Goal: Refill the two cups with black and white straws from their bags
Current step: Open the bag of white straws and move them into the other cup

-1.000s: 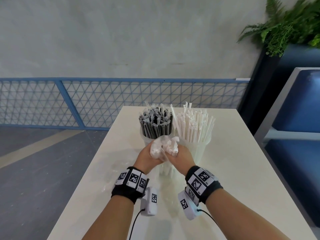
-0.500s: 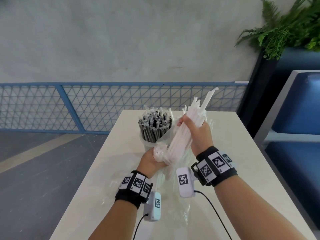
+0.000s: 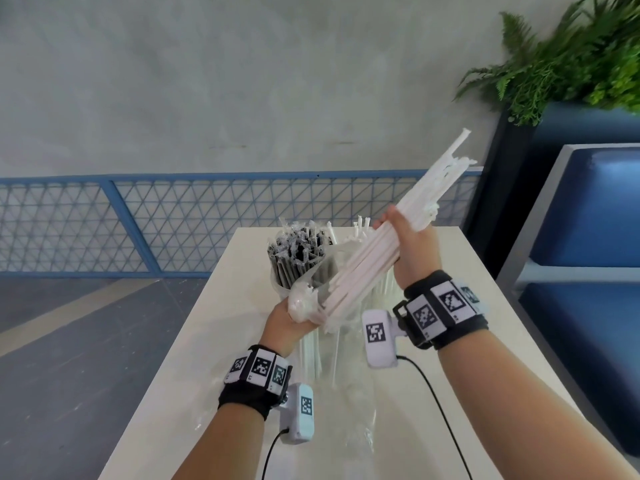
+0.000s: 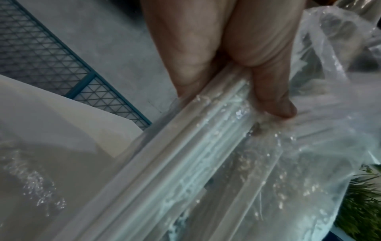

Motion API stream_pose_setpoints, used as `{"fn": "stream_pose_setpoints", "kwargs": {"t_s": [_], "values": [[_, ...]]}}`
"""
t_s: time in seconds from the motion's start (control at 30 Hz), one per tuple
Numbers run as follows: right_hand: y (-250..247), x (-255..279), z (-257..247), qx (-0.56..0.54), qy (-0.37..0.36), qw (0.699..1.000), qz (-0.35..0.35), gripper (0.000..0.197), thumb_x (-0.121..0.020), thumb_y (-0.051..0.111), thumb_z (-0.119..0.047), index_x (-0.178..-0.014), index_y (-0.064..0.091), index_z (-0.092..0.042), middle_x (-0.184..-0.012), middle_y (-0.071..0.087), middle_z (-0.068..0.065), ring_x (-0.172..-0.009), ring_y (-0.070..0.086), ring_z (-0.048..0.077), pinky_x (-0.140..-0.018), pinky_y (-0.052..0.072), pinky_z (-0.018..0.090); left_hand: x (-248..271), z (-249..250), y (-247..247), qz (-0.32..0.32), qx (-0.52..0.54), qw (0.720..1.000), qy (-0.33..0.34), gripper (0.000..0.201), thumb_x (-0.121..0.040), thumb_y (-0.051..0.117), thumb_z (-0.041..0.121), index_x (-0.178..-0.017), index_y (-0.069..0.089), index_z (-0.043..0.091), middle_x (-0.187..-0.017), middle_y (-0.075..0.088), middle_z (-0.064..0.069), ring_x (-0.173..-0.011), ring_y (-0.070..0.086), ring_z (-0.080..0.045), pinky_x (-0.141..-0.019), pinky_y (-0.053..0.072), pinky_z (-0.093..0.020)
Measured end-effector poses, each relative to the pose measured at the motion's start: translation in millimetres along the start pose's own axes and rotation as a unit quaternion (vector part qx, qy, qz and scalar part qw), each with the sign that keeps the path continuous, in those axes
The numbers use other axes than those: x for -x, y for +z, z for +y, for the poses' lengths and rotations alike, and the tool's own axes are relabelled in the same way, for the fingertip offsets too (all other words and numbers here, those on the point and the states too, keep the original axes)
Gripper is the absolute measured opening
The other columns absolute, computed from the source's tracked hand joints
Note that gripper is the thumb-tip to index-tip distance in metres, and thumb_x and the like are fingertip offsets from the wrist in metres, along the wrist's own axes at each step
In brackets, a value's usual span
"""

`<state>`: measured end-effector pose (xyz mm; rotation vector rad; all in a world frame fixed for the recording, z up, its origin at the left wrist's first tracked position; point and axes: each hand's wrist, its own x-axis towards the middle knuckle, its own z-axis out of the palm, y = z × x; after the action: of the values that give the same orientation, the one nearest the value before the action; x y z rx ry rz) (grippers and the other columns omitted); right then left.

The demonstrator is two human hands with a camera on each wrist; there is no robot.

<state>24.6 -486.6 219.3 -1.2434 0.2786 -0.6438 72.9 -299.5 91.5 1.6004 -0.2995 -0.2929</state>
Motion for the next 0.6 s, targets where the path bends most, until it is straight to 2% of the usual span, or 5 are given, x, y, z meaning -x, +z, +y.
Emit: {"fn": "stream_pose_setpoints", "kwargs": {"t_s": [0.2, 0.3, 0.43, 0.53, 0.6], "values": [[-3, -8, -4, -0.145, 0.013, 0.988, 0.047, 0.010, -0.087, 0.058, -0.008, -0.077, 0.057, -0.009, -0.071, 0.060, 0.005, -0.062, 0.062, 0.015, -0.060, 0.053, 0.025, 1, 3, 0, 0.003, -0.014, 1.000, 0.000, 0.041, -0.067, 0.076, -0.004, -0.104, 0.063, 0.010, -0.092, 0.067, 0.002, -0.085, 0.063, -0.009, -0.067, 0.049, -0.007], [-3, 3, 9, -0.072, 0.035, 0.996, 0.039, 0.011, -0.081, 0.062, -0.008, -0.070, 0.060, -0.008, -0.079, 0.061, 0.011, -0.070, 0.060, 0.020, -0.055, 0.053, 0.023, 0, 4, 3, 0.019, -0.009, 1.000, -0.008, 0.047, -0.062, 0.078, -0.007, -0.104, 0.061, 0.002, -0.085, 0.065, 0.002, -0.079, 0.061, -0.010, -0.061, 0.048, -0.006], [3, 20, 30, 0.008, 0.036, 0.999, -0.014, 0.012, -0.081, 0.063, -0.011, -0.074, 0.065, -0.001, -0.089, 0.064, 0.016, -0.073, 0.057, 0.017, -0.058, 0.049, 0.020, -3, 0, 2, 0.018, 0.025, 0.999, -0.020, 0.061, -0.053, 0.079, -0.001, -0.112, 0.060, -0.002, -0.101, 0.067, -0.013, -0.096, 0.062, -0.025, -0.070, 0.053, -0.014], [-1, 14, 22, 0.005, 0.017, 1.000, 0.023, 0.014, -0.079, 0.063, -0.013, -0.065, 0.066, -0.010, -0.085, 0.064, 0.018, -0.078, 0.058, 0.025, -0.070, 0.049, 0.034, -2, 6, 0, 0.038, 0.016, 0.999, -0.024, 0.045, -0.055, 0.080, 0.000, -0.095, 0.063, 0.006, -0.085, 0.066, -0.004, -0.085, 0.060, -0.020, -0.066, 0.049, -0.015], [-7, 5, 9, -0.013, 0.000, 0.999, 0.046, 0.022, -0.079, 0.062, -0.013, -0.057, 0.066, -0.016, -0.077, 0.064, 0.012, -0.075, 0.059, 0.025, -0.071, 0.049, 0.038, -2, 10, -3, 0.074, -0.004, 0.997, -0.014, 0.028, -0.067, 0.075, -0.007, -0.081, 0.060, 0.012, -0.076, 0.061, 0.003, -0.075, 0.057, -0.015, -0.059, 0.046, -0.011]]}}
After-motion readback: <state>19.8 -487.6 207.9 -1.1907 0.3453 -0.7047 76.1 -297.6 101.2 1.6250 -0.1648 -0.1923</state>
